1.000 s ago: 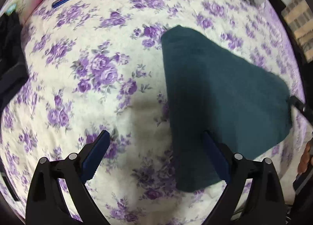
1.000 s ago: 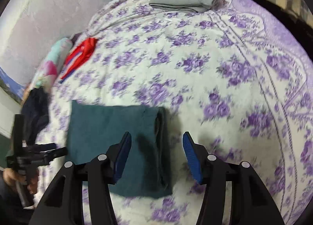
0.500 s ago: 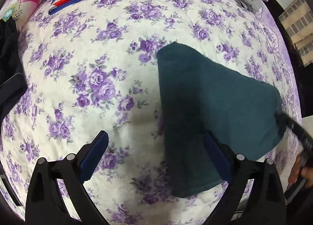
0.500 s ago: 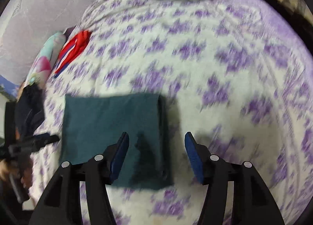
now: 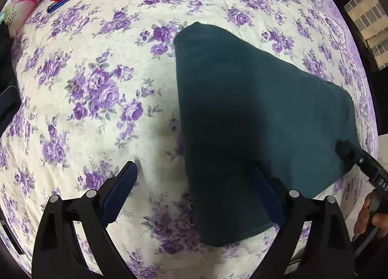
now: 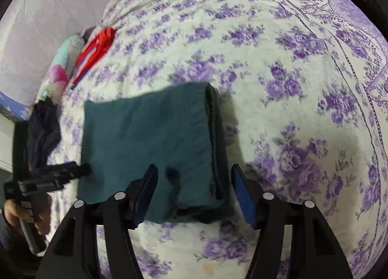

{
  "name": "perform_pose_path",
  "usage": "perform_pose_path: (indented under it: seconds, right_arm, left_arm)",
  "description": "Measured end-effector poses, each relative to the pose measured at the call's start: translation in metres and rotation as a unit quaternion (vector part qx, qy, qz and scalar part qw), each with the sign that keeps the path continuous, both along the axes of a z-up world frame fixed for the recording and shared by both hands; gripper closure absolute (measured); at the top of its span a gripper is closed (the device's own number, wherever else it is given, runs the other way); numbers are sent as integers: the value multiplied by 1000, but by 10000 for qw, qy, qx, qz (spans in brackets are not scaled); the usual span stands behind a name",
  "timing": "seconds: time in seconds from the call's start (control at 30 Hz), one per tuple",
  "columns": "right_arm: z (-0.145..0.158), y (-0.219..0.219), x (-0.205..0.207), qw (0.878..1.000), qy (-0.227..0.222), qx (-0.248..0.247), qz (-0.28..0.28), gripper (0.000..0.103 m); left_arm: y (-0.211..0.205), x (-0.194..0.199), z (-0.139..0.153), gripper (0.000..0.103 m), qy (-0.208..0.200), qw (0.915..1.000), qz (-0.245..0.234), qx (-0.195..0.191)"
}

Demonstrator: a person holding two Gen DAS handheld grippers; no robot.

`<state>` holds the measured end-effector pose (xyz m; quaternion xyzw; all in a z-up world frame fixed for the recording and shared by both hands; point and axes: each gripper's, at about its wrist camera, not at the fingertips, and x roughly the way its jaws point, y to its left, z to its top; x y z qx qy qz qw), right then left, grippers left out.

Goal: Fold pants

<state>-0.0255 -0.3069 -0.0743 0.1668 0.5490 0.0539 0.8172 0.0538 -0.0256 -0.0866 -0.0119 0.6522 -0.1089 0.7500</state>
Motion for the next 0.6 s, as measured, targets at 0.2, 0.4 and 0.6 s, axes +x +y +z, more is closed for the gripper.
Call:
perform_pose_path:
  seconds: [0.2, 0.4, 0.6]
  right_arm:
    - [-8, 0, 19, 9997, 24, 225, -73, 37]
    - [-23, 9, 30, 9994, 149, 300, 17, 73]
    - [-2, 16, 32, 9978, -60, 561, 360, 82]
  left_arm:
    - [-10, 10, -2, 40, 118, 9990, -271, -321]
    - [-24, 24, -15, 54, 402, 9965, -304, -661]
    - [-44, 16, 9, 84, -106, 9943, -844, -640]
